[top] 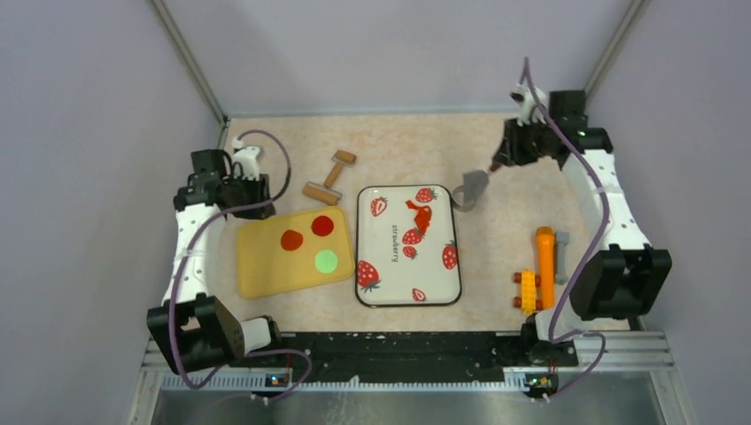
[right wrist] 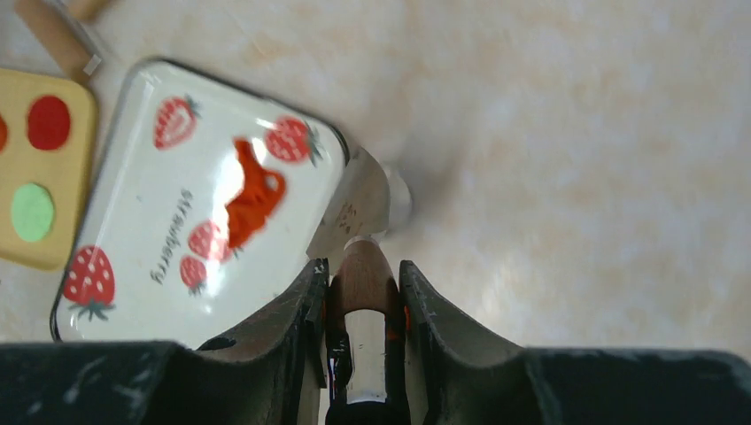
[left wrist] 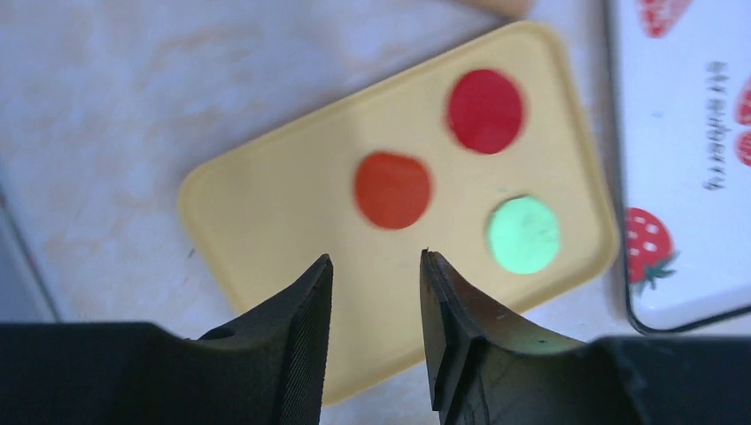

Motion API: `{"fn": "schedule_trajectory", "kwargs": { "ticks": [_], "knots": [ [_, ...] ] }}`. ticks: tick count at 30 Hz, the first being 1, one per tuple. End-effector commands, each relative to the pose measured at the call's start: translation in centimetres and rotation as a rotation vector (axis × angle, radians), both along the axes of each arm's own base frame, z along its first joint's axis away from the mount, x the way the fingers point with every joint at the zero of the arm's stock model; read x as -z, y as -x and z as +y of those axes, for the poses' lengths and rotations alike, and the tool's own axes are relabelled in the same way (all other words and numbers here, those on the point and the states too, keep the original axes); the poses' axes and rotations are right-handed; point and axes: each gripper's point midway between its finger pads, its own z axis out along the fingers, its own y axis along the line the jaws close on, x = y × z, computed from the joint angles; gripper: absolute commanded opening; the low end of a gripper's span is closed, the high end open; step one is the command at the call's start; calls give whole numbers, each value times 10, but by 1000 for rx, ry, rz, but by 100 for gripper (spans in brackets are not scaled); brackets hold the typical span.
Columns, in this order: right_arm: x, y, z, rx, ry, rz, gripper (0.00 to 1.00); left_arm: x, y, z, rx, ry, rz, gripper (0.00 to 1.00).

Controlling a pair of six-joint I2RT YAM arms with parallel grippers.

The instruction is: Roll out the dumpling wrappers from the dough

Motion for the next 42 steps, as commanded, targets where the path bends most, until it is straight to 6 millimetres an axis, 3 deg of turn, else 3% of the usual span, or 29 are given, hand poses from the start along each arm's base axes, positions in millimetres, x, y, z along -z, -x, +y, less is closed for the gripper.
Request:
{"fn": "schedule_trajectory", "kwargs": {
  "ticks": [1,3,6,11,16,21,27,36,42],
  "knots": [
    [-13,73,-46,-53,-58,28,0,-45,-14,-79,282,63,-229,45],
    [6,98,-58,-101,-28,108,0,-50,-18,-98,308,137,-226,46],
    [36,126,-63,-177,-2,218,0,-47,-19,-105,298,198,-165,46],
    [71,141,-70,-219,50,208,0,-53,-23,-113,336,168,-185,47],
    [104,142,-73,-224,75,218,0,-54,-24,-125,366,188,-179,47],
    [107,136,-58,-263,-18,190,0,-51,-23,-124,371,172,-179,47],
    [125,136,-66,-238,29,205,1,-43,-15,-122,367,160,-173,47],
    [139,136,-88,-202,168,178,34,-38,-10,-120,368,153,-170,47],
    [139,129,-101,-160,236,161,45,-37,-13,-121,371,153,-167,47]
  ]
}}
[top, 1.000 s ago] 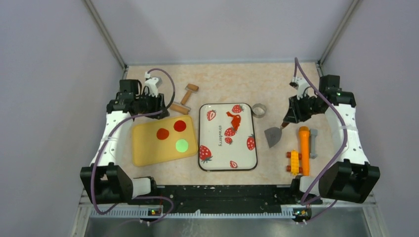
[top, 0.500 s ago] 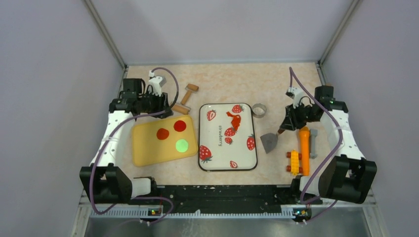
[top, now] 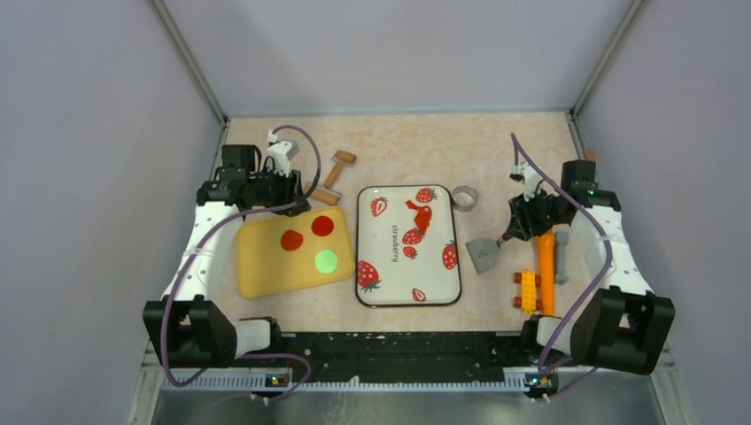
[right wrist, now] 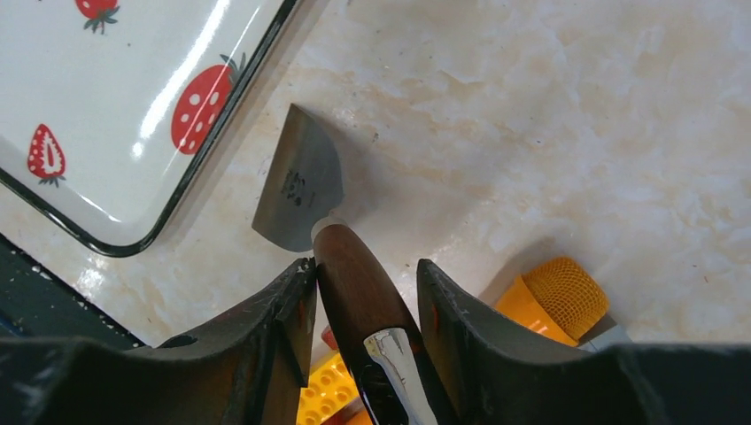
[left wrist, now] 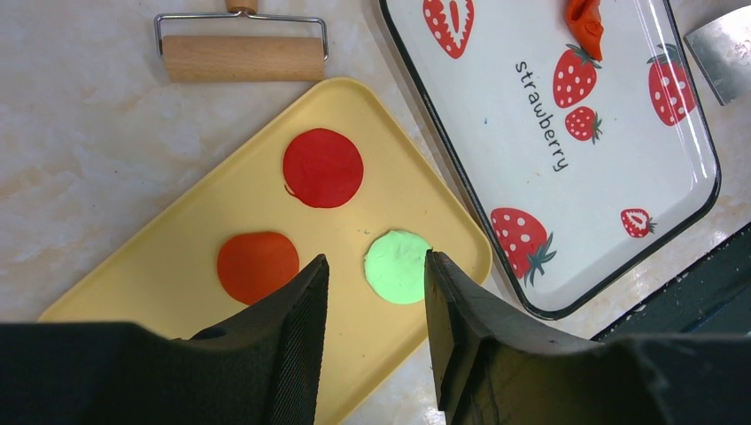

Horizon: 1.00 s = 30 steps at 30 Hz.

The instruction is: Roll out the dumpling wrappers from the dough

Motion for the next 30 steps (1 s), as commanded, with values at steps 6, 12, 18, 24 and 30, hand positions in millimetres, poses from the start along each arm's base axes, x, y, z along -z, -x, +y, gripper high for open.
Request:
{"fn": "schedule_trajectory", "kwargs": {
  "ticks": [6,12,18,24,30],
  "knots": [
    [-8,-23,-31,63,164,-97,54,-7,-7,0,13,-9,-56,47],
    [-6,-32,-44,119,211,-84,57,-3,-8,-1,-2,5,-46,48],
    [-13,-40,-42,130,195,-109,57,0,-6,-2,5,13,-37,48],
    [-10,-43,-45,153,199,-100,62,3,-6,-2,5,12,-31,48],
    [-10,-45,-46,167,194,-92,67,4,-6,-2,5,12,-28,48]
  ]
}}
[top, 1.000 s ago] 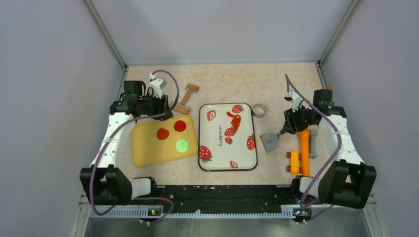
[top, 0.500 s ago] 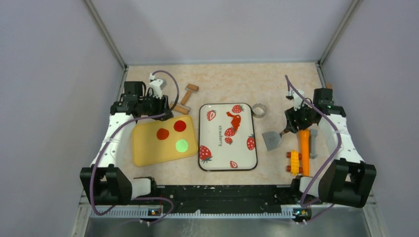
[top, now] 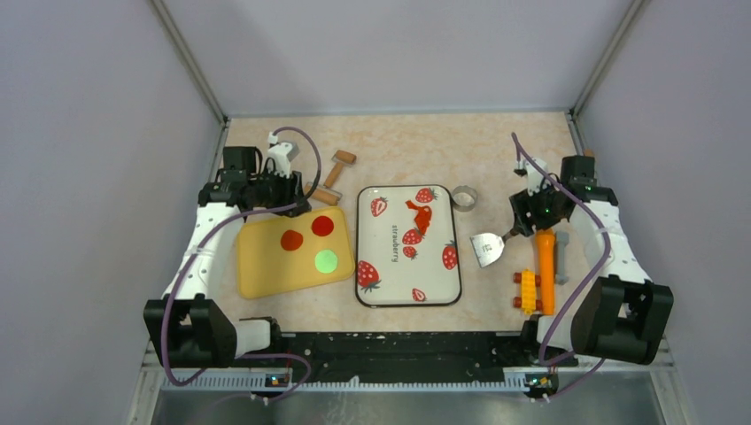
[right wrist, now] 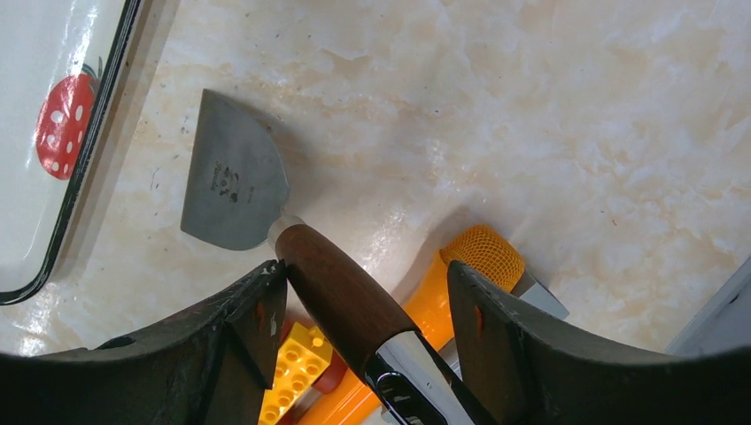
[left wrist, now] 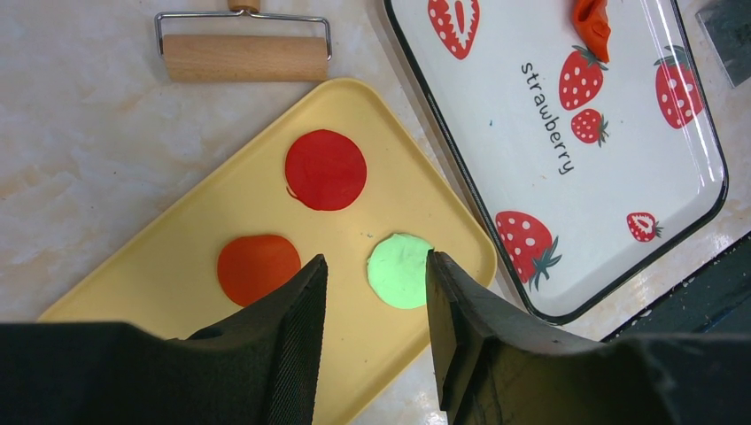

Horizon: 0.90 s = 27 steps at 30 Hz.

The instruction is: Roll out the dumpling wrappers from the dough

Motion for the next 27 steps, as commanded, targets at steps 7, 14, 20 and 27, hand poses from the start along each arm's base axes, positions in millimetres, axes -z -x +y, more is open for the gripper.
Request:
{"fn": "schedule_trajectory", "kwargs": {
  "ticks": [7,14,20,27],
  "knots": [
    [-23,-23,-9,43,28,-91,95,4,-7,1,-22,5,-8,51],
    [-33,-27,-5,78,-9,-108,96,17,-18,24,-167,-49,26,65],
    [-69,-46,-2,118,-52,-201,97,21,-29,43,-270,-67,42,73],
    [-101,-63,-2,168,-87,-295,99,15,-37,42,-262,-47,22,72]
  ]
}}
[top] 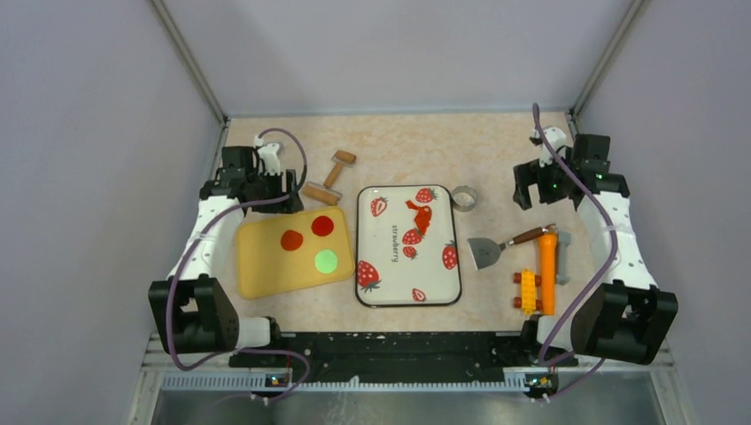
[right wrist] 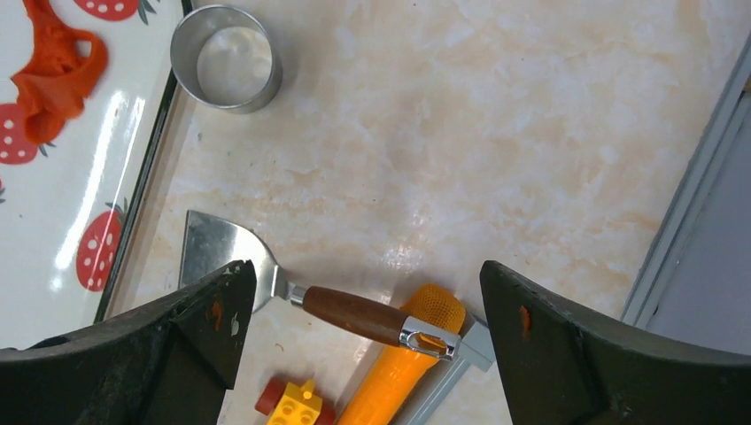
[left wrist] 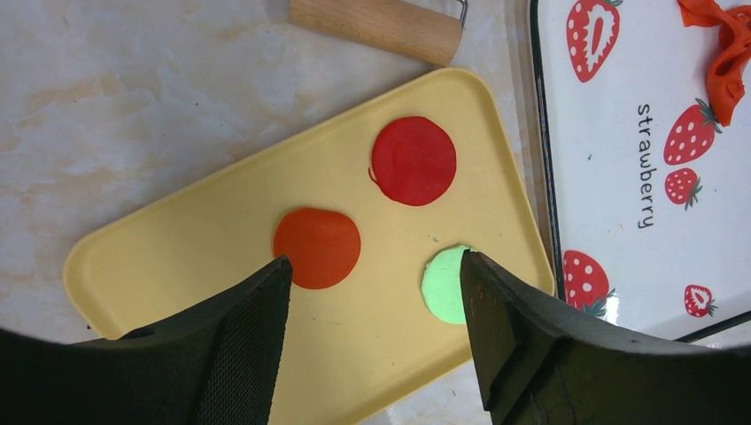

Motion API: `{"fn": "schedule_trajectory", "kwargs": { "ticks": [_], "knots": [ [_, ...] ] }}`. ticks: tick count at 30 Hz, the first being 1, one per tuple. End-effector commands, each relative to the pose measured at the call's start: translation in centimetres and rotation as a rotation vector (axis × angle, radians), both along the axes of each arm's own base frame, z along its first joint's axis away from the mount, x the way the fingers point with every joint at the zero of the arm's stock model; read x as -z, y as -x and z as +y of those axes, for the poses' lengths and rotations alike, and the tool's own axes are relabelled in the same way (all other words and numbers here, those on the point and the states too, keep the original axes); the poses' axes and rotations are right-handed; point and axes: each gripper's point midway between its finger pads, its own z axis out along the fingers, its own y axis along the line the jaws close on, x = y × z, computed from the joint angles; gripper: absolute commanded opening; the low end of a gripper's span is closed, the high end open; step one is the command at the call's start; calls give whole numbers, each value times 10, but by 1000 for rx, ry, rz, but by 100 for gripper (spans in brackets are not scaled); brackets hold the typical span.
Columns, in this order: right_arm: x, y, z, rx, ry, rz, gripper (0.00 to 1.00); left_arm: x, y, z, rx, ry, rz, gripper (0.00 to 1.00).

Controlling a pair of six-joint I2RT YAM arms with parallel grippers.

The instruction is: Roll out the dumpling wrappers from the dough

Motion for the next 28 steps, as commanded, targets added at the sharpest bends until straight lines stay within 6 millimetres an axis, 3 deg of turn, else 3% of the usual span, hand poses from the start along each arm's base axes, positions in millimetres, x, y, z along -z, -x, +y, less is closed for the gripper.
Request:
{"fn": "schedule_trajectory", "kwargs": {
  "ticks": [1,4,6,9,11,13,16,19,21,23,25,28],
  "knots": [
    [-45,-20,4,52,-63,-125,99,-19,-19,2,-20,5,-84,73],
    [-51,-30,-2,172,-112,-138,99,-22,-33,14,-79,-37,-92,78],
    [-55,-40,-11,238,-109,-160,99,-26,-47,23,-115,-70,-89,98],
    [-59,-59,-29,349,-88,-184,99,-38,-76,31,-160,-95,-88,99],
    [-74,-74,-40,410,-77,-206,98,-58,-99,34,-168,-99,-121,99],
    [-99,-90,-50,475,-75,-244,97,-97,-121,37,-177,-102,-205,99],
    [-161,-104,-53,535,-135,-354,99,-177,-138,51,-242,-144,-403,99],
    [-237,-101,-46,529,-213,-518,99,-255,-128,56,-287,-151,-624,99],
    [-274,-89,-46,535,-228,-611,99,-282,-116,57,-268,-178,-715,99],
    [-294,-76,-51,556,-204,-676,99,-289,-106,64,-305,-207,-751,99],
    [-302,-59,-55,583,-152,-725,99,-283,-97,77,-381,-235,-753,99],
    [-281,-48,-56,579,-112,-737,99,-251,-92,71,-346,-231,-690,99]
  ]
}}
